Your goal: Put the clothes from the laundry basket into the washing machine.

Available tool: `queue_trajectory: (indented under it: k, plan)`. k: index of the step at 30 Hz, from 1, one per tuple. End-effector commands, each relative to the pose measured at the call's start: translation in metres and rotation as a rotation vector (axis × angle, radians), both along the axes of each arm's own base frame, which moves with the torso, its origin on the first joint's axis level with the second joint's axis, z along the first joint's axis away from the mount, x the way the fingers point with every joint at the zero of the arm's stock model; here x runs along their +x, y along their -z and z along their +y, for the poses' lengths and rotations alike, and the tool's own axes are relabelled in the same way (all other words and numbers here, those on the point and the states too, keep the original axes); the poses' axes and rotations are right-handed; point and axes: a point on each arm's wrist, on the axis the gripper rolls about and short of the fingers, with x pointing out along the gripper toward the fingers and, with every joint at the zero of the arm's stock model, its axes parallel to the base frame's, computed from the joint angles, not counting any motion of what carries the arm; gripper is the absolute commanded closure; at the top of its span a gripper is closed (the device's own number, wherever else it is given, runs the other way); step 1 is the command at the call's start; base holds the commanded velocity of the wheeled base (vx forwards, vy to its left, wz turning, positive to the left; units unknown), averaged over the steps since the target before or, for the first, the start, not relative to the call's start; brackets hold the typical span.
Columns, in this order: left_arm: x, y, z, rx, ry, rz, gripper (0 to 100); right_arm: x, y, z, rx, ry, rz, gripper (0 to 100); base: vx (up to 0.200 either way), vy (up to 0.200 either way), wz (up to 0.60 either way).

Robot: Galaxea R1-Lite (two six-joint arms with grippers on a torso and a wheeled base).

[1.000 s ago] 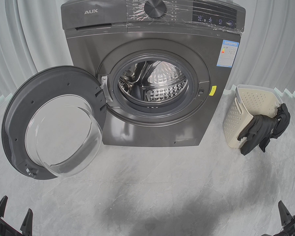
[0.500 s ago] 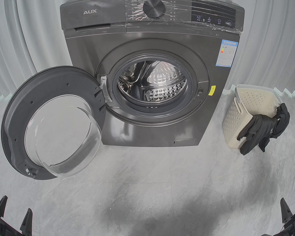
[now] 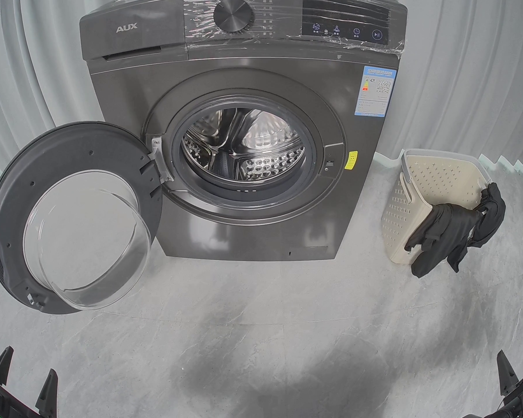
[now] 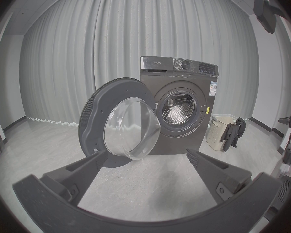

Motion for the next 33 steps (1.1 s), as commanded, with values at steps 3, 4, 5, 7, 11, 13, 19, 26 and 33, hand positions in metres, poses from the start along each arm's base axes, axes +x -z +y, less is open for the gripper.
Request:
queue_trajectory:
  k: [3, 4, 5, 7, 11, 13, 19, 26, 33]
  plan:
    - [0.0, 0.0053, 0.0, -0.003, 0.0, 0.001, 0, 0.0007, 0.0051, 0.0, 0.0, -0.001, 0.01, 0, 0.0, 0.0, 0.0]
    - [0.0, 0.0053, 0.0, -0.003, 0.0, 0.001, 0, 0.0007, 0.0051, 0.0, 0.0, -0.001, 0.01, 0, 0.2, 0.0, 0.0]
    - [0.0, 0.0053, 0.0, -0.003, 0.0, 0.001, 0, 0.0007, 0.0051, 0.0, 0.0, -0.001, 0.01, 0, 0.2, 0.0, 0.0]
    - [0.0, 0.0053, 0.0, -0.003, 0.002, 0.001, 0, 0.0006, 0.0046, 0.0, 0.0, -0.001, 0.008, 0, 0.2, 0.0, 0.0]
    - [0.0, 0.0053, 0.0, -0.003, 0.002, 0.001, 0, 0.0007, 0.0051, 0.0, 0.0, -0.001, 0.01, 0, 0.2, 0.0, 0.0]
    - [0.0, 0.0053, 0.0, -0.003, 0.0, 0.001, 0, 0.0007, 0.0051, 0.0, 0.0, -0.001, 0.01, 0, 0.1, 0.0, 0.0]
    - [0.0, 0.0053, 0.0, 0.0, 0.0, 0.001, 0, 0.0007, 0.0051, 0.0, 0.0, -0.001, 0.01, 0, 0.0, 0.0, 0.0]
    - [0.0, 0.0053, 0.0, -0.002, 0.0, 0.001, 0, 0.0007, 0.0051, 0.0, -0.002, -0.002, 0.01, 0, 0.0, -0.143, 0.0]
    - [0.0, 0.0053, 0.0, -0.002, 0.0, 0.001, 0, 0.0007, 0.0051, 0.0, 0.0, -0.001, 0.01, 0, 0.0, -0.2, 0.0]
